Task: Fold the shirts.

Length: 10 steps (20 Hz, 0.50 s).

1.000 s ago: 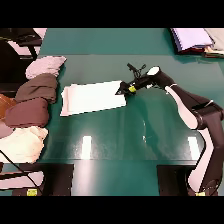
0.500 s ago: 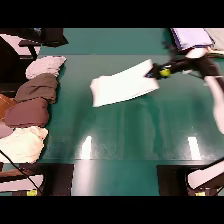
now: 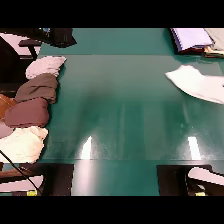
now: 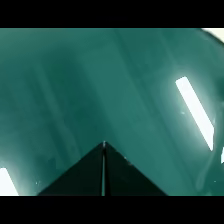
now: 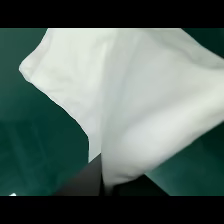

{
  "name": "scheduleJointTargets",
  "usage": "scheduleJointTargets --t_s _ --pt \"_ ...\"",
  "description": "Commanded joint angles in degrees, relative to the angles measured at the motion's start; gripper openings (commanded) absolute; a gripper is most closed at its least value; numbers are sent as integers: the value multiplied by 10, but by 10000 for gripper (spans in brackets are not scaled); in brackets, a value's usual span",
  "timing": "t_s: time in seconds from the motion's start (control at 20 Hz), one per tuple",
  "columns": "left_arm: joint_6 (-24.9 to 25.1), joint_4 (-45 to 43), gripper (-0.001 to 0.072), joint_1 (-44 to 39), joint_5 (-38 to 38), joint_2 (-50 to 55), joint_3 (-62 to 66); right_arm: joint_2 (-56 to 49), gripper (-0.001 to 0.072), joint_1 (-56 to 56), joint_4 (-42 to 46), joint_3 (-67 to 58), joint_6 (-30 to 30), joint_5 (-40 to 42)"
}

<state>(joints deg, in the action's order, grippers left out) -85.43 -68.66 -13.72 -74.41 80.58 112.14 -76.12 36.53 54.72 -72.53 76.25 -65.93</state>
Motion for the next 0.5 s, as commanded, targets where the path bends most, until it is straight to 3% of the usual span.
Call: scheduleJointTargets --t_s 0.0,0.35,0.4,0.45 --pt "-2 1 24 -2 7 0 0 49 12 104 10 77 13 27" --pt "-1 0 24 -2 7 0 0 110 14 57 34 184 19 17" --pt "-1 0 24 -2 6 0 0 112 36 37 71 184 19 7" --pt "0 0 25 -2 4 0 0 112 202 22 111 180 19 -4"
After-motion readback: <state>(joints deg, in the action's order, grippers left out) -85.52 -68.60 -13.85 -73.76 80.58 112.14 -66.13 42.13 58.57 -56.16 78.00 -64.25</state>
